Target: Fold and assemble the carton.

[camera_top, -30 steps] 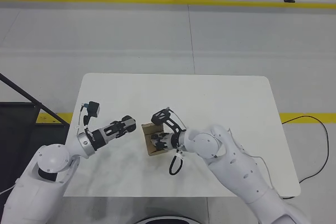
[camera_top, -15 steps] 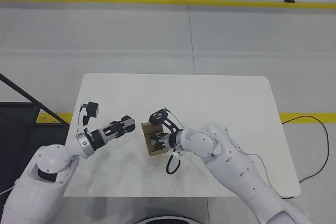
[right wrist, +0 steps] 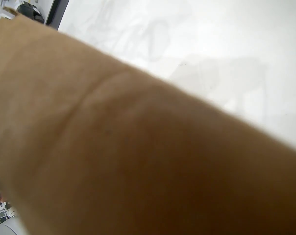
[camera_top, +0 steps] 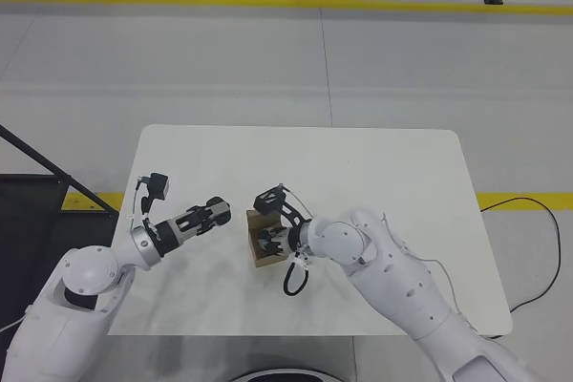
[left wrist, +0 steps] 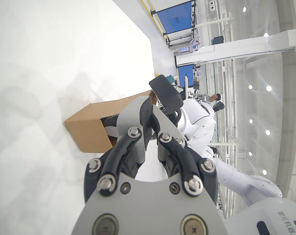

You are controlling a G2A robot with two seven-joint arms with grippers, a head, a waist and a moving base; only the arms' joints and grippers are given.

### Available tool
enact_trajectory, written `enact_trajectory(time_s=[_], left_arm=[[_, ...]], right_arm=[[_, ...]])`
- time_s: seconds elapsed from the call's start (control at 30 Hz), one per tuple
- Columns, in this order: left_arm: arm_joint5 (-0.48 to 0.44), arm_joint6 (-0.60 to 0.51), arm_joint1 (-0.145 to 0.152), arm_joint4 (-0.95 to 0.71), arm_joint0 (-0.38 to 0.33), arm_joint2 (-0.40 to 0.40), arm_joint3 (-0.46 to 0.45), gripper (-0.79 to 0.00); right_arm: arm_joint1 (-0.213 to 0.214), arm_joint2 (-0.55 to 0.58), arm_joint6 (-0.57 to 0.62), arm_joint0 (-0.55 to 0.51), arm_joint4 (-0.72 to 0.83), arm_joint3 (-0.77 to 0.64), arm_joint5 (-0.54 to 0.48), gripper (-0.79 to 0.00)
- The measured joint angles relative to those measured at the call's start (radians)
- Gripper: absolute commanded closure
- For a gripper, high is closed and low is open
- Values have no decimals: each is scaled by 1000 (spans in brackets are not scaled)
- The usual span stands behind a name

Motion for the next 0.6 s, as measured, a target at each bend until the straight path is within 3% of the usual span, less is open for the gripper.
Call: enact_trajectory(time_s=[0.6], left_arm=[[-3, -3, -3, -4, 1, -7, 7, 0]], right_arm=[[0, 0, -41, -24, -58, -53, -27, 0]])
